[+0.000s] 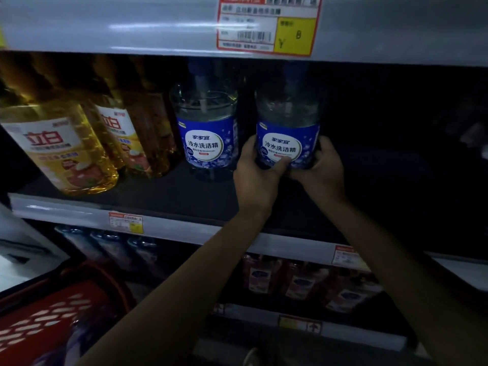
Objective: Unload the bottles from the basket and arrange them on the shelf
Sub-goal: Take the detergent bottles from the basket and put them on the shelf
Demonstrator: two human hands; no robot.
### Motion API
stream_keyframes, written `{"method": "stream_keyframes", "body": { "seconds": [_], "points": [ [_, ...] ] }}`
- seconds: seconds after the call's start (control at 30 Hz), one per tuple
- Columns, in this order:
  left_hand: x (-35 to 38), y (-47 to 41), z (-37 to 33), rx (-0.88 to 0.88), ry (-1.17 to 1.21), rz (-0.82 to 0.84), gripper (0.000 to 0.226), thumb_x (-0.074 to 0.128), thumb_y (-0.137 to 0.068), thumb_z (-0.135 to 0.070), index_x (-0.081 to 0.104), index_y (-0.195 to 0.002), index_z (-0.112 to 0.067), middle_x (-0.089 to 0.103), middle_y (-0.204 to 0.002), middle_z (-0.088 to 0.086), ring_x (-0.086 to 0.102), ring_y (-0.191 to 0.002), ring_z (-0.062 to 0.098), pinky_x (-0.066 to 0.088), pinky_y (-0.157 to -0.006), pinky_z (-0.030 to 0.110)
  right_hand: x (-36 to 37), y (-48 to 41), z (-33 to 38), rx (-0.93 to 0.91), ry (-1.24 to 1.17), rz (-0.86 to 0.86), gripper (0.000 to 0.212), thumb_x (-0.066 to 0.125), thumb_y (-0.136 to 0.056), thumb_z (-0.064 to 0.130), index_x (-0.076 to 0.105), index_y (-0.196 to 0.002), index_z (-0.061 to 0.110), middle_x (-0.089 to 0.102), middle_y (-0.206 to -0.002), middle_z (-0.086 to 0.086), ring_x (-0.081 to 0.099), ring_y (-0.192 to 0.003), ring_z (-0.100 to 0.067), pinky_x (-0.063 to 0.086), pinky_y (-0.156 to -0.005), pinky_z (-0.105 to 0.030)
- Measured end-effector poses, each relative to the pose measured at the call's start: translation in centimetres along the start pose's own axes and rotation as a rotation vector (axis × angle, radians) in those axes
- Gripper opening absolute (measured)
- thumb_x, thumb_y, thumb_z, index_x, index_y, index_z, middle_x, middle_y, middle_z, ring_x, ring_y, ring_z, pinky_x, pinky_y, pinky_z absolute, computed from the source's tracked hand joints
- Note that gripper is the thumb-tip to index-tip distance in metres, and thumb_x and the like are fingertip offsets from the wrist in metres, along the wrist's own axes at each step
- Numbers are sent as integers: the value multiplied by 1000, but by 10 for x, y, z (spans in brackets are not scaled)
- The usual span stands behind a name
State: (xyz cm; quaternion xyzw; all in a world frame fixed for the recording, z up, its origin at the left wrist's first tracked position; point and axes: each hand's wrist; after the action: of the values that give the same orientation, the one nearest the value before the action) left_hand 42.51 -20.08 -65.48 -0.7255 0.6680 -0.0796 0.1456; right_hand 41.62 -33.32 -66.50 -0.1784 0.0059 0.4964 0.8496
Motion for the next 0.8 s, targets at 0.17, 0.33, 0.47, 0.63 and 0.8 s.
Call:
{"method": "stream_keyframes", "body": {
  "seconds": [0.17, 0.33, 0.47, 0.63, 0.8],
  "points": [
    [17, -29, 13, 10, -34, -20, 67, 83, -82, -34, 55, -139, -13, 70, -126, -1, 67, -114, 9, 59, -95, 35, 16, -31, -8, 5, 58, -32, 60, 92, -63, 14, 58, -111, 28, 73, -108, 3, 72, -99, -16, 62, -85, -41],
    [28, -50, 18, -14, -66, -56, 39, 83, -83, -30, 62, -110, -11, 73, -110, 0, 69, -102, 13, 60, -90, 38, 25, -57, -18, -12, 68, -31, 52, 89, -68, 3, 59, -98, 32, 69, -96, 11, 70, -97, -14, 61, -87, -38],
    [31, -55, 23, -26, -56, -77, 41, 83, -84, -30, 62, -113, -9, 72, -115, 3, 69, -107, 16, 59, -94, 38, 28, -63, -26, -64, 77, -9, 44, 86, -67, 13, 69, -106, 27, 75, -103, 2, 73, -97, -12, 60, -83, -33],
    [28, -53, 23, -37, -103, -84, 51, 81, -82, -35, 61, -124, -14, 71, -122, -1, 66, -115, 15, 57, -98, 40, 32, -62, -29, -29, 139, -19, 41, 90, -69, 17, 69, -105, 20, 74, -105, -4, 71, -95, -17, 58, -76, -31],
    [20, -43, 16, -54, -219, -28, 67, 81, -82, -30, 54, -142, -18, 66, -136, 2, 59, -128, 18, 50, -108, 40, 35, -46, -25, 25, 172, -127, 64, 90, -72, 23, 63, -129, 20, 70, -119, -6, 68, -107, -20, 59, -86, -35]
  ]
}}
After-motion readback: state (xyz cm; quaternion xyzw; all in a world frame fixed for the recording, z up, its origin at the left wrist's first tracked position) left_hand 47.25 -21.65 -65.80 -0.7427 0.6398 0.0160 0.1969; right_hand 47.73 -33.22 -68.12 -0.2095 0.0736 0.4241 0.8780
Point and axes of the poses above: each hand's wrist, its own y-axis away from the middle knuckle, its own x-axis out of the palm, z = x × y
